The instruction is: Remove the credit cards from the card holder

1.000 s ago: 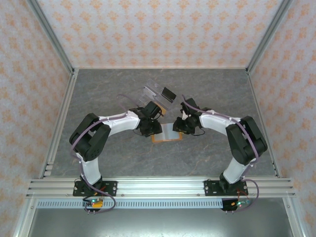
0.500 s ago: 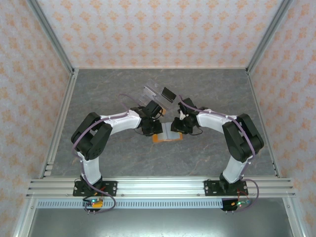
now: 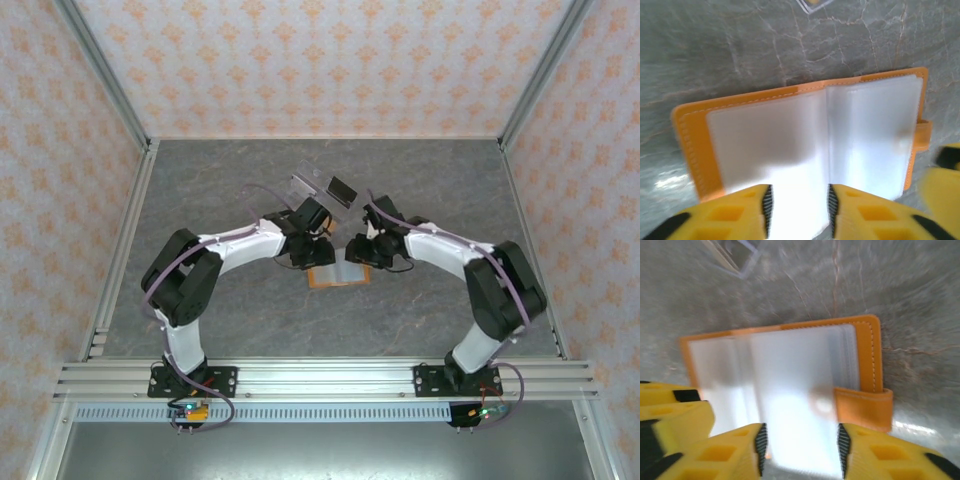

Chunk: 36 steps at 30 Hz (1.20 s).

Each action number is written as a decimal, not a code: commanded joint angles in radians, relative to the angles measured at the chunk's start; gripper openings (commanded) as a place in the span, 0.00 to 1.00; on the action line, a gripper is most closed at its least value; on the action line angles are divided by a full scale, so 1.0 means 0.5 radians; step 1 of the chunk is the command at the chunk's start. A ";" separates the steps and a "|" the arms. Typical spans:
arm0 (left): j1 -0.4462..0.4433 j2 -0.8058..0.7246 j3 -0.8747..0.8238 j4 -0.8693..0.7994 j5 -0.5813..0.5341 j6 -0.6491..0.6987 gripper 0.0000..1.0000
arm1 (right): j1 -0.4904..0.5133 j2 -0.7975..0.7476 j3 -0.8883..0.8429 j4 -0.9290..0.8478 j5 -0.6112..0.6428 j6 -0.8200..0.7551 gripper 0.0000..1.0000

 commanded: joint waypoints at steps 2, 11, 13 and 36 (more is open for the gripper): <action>0.073 -0.265 0.083 -0.312 -0.327 0.083 0.56 | -0.032 -0.409 0.011 -0.043 0.326 0.008 0.57; 0.426 -0.765 -0.005 -0.565 -0.883 0.169 0.94 | -0.153 -0.896 0.014 0.001 1.318 -0.249 0.90; 0.527 -0.907 -0.080 -0.518 -0.974 0.193 0.97 | -0.184 -0.939 -0.003 0.059 1.461 -0.339 0.99; 1.147 -1.202 -1.310 1.287 -1.568 1.164 1.00 | -0.837 -0.579 -0.806 1.293 1.940 -0.573 1.00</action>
